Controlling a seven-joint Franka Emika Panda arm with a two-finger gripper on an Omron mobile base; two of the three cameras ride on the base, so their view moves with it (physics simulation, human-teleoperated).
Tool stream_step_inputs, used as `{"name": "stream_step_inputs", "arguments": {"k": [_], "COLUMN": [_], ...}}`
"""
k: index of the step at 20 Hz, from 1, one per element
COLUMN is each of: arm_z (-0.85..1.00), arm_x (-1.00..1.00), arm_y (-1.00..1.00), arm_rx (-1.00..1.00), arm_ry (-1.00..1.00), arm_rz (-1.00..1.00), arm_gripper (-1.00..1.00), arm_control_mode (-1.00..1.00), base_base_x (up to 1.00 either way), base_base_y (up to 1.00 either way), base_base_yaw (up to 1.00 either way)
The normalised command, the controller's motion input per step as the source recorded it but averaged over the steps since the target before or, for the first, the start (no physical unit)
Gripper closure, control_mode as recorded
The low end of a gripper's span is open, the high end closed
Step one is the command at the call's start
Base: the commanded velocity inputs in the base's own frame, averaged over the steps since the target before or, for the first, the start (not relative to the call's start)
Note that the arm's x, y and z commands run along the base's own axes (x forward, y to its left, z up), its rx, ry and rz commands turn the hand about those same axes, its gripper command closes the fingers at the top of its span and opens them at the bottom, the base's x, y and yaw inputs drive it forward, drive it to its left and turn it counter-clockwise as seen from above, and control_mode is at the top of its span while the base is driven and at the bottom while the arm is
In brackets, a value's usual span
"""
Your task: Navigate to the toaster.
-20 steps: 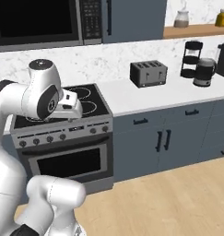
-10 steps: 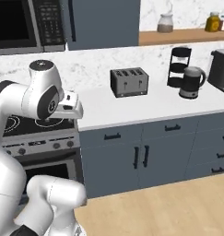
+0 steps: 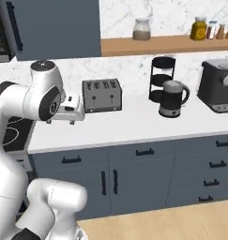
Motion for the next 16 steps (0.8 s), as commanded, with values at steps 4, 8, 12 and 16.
{"name": "stream_step_inputs", "arguments": {"k": [4, 8, 12, 16], "arm_z": [0.0, 0.0, 0.0, 0.0], "arm_x": [0.0, 0.0, 0.0, 0.0], "arm_y": [0.0, 0.0, 0.0, 0.0], "arm_rx": [0.0, 0.0, 0.0, 0.0], "arm_ry": [0.0, 0.0, 0.0, 0.0], "arm_rz": [0.0, 0.0, 0.0, 0.0], "arm_gripper": [-1.0, -1.0, -1.0, -1.0], "arm_control_mode": [1.0, 1.0, 1.0, 1.0], "base_base_x": [0.96, 0.95, 0.99, 0.97], "base_base_y": [-1.0, -0.45, -0.01, -0.1], "base_base_yaw": [0.31, 0.41, 0.39, 0.24]}}
